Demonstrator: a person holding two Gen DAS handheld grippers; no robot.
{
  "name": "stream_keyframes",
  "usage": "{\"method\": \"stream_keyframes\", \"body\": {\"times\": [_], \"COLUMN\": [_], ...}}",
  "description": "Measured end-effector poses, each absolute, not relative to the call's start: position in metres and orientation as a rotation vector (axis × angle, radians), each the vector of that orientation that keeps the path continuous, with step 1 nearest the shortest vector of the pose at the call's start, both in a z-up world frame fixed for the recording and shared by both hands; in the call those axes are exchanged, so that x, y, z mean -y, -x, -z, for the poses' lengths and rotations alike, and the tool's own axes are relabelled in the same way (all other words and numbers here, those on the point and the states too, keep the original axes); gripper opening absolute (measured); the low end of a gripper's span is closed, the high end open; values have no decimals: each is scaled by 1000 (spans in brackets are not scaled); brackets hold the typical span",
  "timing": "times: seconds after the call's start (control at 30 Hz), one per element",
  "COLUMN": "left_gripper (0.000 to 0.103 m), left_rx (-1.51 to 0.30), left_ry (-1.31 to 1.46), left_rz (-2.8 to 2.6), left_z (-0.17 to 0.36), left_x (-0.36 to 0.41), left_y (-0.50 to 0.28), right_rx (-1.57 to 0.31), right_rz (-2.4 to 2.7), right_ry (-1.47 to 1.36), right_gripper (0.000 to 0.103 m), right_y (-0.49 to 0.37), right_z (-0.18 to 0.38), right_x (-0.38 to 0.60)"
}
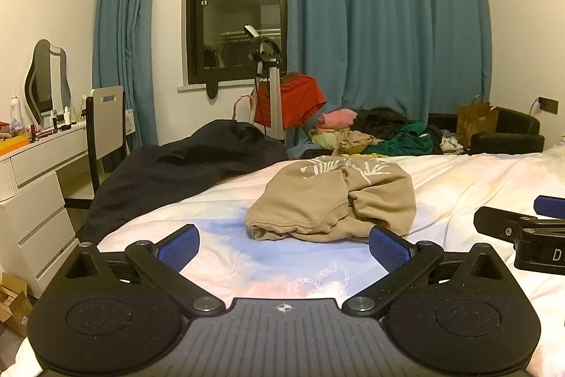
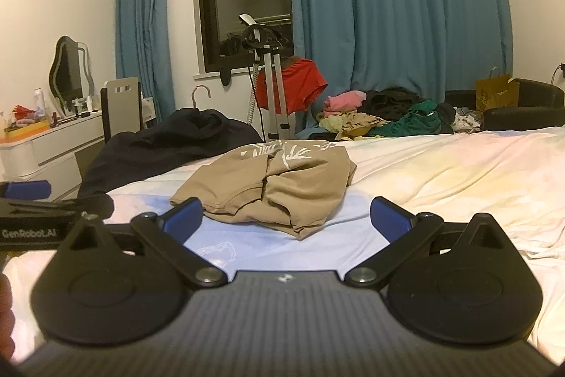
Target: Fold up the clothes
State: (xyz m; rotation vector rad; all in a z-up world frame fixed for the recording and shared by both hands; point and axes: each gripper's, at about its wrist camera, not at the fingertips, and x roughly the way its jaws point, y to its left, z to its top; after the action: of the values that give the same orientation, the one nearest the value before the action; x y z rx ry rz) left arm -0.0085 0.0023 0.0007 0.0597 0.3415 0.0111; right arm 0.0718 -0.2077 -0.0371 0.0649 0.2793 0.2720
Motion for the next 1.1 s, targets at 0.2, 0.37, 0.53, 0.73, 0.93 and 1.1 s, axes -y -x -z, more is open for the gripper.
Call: {"method": "stream_keyframes", "body": {"times": [0.2,0.37,0.53,0.73,0.93,1.1], "left_gripper": [103,103,103,103,103,103], "left_rx": [-339,-343,-326,-351,-421,-499], "left_ry": [-60,-62,-43,-90,-113,-223], "left_rz": [-9,-4,-2,-33,-26,38], "left_z": [3,6,5,11,30,51], "left_x": [-1,0,-2,4,8,24], "left_y": [8,8,10,4,-23,-82], "right_rx": [-278,-281,-275,-268,-194,-167], "right_rz": [-267,-264,-262,-244,-189,-129], "right_ry": [-69,-80,-85,-88,-77,-138], "right_gripper": [103,103,103,103,103,103], "right_y": [-72,-72,-71,-72,-63,-65], "right_z": [36,35,35,31,21,17], "right_x": [209,212,213,216,226,248]}}
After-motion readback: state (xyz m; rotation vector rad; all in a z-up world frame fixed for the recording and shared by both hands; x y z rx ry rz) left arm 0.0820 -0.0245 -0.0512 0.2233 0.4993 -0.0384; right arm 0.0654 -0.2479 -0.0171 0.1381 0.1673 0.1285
